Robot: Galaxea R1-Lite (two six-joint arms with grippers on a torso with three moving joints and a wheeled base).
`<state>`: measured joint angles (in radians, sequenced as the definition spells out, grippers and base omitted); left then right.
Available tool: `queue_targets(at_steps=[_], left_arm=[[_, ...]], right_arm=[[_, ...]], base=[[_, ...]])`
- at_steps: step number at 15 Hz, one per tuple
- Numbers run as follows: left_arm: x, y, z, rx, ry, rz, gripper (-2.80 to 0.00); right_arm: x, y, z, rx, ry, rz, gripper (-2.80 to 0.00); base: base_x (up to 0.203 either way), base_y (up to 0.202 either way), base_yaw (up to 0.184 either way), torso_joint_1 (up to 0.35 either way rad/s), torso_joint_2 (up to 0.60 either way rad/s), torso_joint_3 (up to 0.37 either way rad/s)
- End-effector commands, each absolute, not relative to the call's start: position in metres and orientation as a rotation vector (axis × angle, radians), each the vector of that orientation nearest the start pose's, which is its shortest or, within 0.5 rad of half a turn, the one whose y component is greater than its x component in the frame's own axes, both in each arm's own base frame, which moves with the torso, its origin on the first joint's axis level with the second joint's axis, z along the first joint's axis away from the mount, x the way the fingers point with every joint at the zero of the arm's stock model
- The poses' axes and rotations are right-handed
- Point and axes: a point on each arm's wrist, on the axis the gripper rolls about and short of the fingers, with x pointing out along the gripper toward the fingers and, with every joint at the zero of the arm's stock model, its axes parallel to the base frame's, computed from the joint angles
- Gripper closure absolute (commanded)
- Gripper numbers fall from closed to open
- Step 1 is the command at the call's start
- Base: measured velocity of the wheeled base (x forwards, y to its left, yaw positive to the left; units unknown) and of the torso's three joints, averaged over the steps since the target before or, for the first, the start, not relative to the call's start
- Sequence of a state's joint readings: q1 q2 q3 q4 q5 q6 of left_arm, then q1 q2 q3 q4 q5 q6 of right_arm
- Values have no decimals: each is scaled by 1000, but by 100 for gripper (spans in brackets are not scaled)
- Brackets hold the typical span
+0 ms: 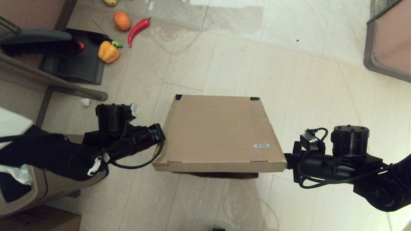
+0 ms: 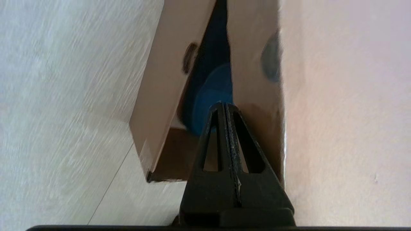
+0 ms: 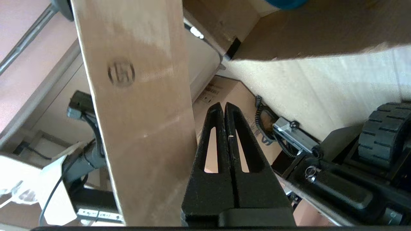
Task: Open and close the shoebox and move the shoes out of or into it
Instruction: Open the shoe box
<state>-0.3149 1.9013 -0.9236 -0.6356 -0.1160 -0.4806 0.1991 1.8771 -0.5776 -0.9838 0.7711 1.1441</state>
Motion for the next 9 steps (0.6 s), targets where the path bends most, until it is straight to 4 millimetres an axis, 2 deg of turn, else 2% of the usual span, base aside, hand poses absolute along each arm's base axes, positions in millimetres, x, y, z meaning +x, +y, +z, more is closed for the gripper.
queue_targets(at_steps=[1,4,9], left_arm=[[336,-112,159,-442,398,-346,0],[340,-113,167,-446,371,-353,0],[342,-110,179,-448,318,-310,0]], right_arm=[[285,74,119,1140,822,711,0],[277,73,134,1191,847,770,0],[264,71,150,1166,821,854,0]], base=[[0,0,0,0,0,0],[0,0,0,0,0,0],[0,0,0,0,0,0]])
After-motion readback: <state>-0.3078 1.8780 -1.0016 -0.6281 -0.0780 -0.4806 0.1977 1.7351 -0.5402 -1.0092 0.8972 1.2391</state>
